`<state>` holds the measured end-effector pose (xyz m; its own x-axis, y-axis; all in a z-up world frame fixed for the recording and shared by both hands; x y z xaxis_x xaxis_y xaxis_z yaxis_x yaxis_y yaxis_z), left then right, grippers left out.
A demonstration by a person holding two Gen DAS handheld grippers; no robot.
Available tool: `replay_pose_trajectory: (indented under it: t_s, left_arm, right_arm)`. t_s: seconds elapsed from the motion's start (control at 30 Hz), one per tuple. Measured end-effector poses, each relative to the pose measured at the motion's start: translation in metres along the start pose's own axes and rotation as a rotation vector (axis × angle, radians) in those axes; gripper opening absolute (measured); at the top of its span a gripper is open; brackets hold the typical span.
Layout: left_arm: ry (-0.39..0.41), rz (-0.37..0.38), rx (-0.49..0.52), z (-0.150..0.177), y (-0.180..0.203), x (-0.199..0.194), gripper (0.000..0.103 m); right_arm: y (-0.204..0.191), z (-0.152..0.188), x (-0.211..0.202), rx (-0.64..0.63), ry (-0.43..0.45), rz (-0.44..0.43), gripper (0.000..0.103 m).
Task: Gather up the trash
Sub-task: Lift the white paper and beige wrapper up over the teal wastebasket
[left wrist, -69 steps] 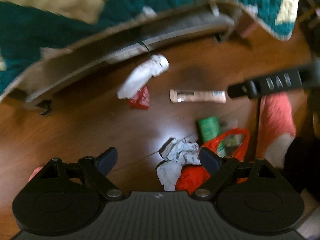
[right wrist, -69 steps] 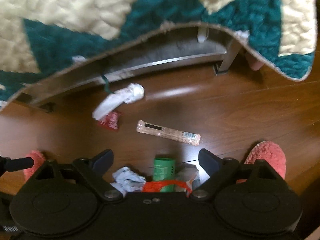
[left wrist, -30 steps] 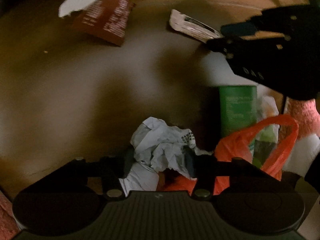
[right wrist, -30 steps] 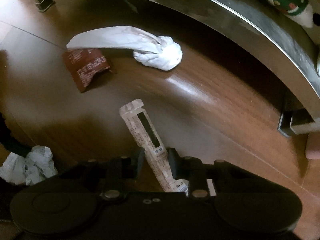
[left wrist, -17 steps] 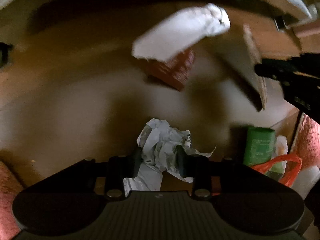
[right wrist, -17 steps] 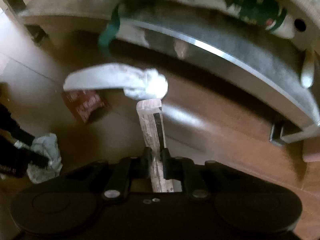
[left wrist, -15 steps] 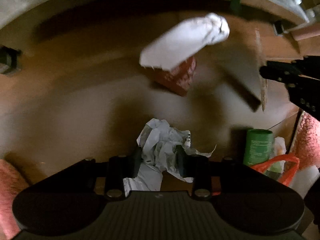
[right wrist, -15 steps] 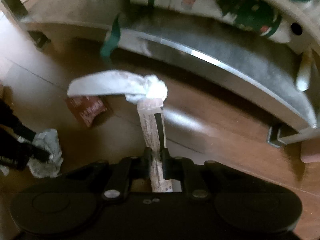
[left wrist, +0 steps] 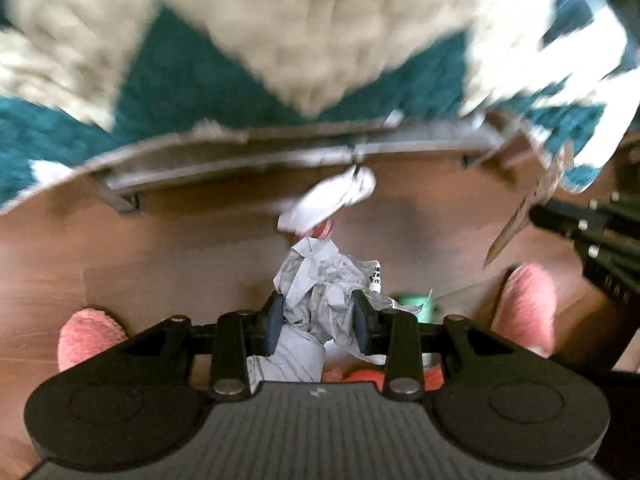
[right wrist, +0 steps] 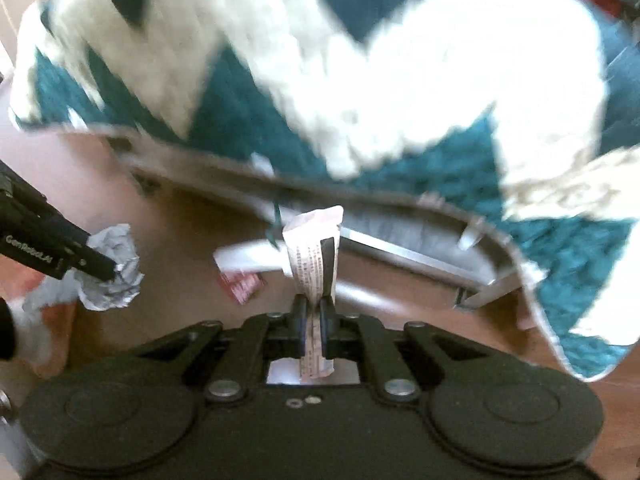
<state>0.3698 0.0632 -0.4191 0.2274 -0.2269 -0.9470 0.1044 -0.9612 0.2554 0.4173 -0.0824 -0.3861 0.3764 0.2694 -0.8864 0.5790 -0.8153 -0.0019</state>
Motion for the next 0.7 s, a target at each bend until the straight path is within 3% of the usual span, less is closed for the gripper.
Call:
replay_pose_trajectory:
  t_s: [0.3,0.37,0.53,0.7]
  left_arm:
    - [0.269,0.047,-0.058,-0.019,0.031,-0.161,0.034]
    - [0.331,0.053,-0.055,-0.027,0.039,-0.195,0.034]
    - [0.484,0.05,-0.024,-0.049,0.057,-0.285,0.034]
    - [0.631,0.042,0.008,-0.078,0.074,-0.369,0.034]
  right_arm:
    - [-0.014,-0.035,-0.161,0.093,0.283,0.005,0.005]
    - [-0.019,-0.052,-0.215,0.085,0.359,-0.01,0.005]
    - [-0.028,-0.078,-0.27,0.049,0.444,-0.022,0.005]
    - [-0.035,-0.125,-0.327,0.035,0.554,-0.032,0.005]
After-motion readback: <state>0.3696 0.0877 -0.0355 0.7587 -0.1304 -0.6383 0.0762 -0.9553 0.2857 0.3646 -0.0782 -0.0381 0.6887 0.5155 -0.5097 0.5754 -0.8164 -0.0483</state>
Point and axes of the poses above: each gripper's, at about its wrist camera, not at the fingertips, and x roughly the way its jaws point, y to its right, z to its underside, the point moved 10 cm from there along x, roughly the way its jaws point, and after that the axes turned 4 degrees about z, right-handed, at the moved point
